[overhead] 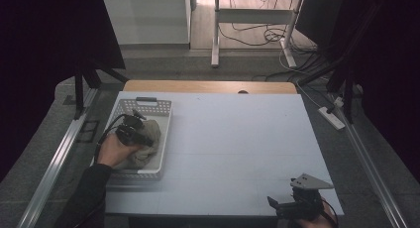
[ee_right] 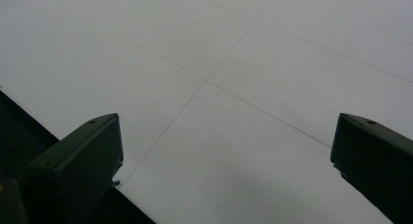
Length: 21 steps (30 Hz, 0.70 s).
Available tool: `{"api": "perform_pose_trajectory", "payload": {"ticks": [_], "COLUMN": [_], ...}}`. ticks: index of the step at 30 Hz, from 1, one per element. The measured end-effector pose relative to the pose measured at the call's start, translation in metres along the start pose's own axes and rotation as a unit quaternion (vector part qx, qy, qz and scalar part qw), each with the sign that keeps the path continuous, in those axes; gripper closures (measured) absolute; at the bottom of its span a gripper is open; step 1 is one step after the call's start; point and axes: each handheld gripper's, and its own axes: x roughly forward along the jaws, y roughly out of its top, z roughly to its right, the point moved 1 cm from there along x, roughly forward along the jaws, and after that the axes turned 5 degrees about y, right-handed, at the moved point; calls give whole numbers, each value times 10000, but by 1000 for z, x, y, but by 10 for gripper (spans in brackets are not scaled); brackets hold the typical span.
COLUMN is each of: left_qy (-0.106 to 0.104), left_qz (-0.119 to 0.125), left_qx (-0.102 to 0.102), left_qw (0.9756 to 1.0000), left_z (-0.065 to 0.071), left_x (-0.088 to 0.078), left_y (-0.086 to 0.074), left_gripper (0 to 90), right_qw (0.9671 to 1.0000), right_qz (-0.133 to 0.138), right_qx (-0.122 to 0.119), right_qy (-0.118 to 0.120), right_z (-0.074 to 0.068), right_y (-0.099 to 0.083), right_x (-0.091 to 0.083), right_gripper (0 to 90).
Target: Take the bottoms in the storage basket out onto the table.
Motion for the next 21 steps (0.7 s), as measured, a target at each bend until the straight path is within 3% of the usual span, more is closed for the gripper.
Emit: {"api": "perform_pose_trajectory", "payload": {"ticks": [9,17,21], "left_qy": [-62,-125,-105], "left_qz": [461,953,1081], "left_qx": [21,10,26], "left_qw": [9989,9954,9941], "left_z": [-4,-4,-3], "left_x": [-24,-57,-66], "left_y": [-2,-1,0], "left_gripper": [527,526,525], "right_qw": [10000,10000,10000], "right_qz": [-12,-13,-14], "right_qx": [9,7,13], "right_qy": [2,3,6], "right_z": [0,0,0], "right_y": [0,0,0], "right_x": [0,0,0], "right_gripper": [0,0,0]}}
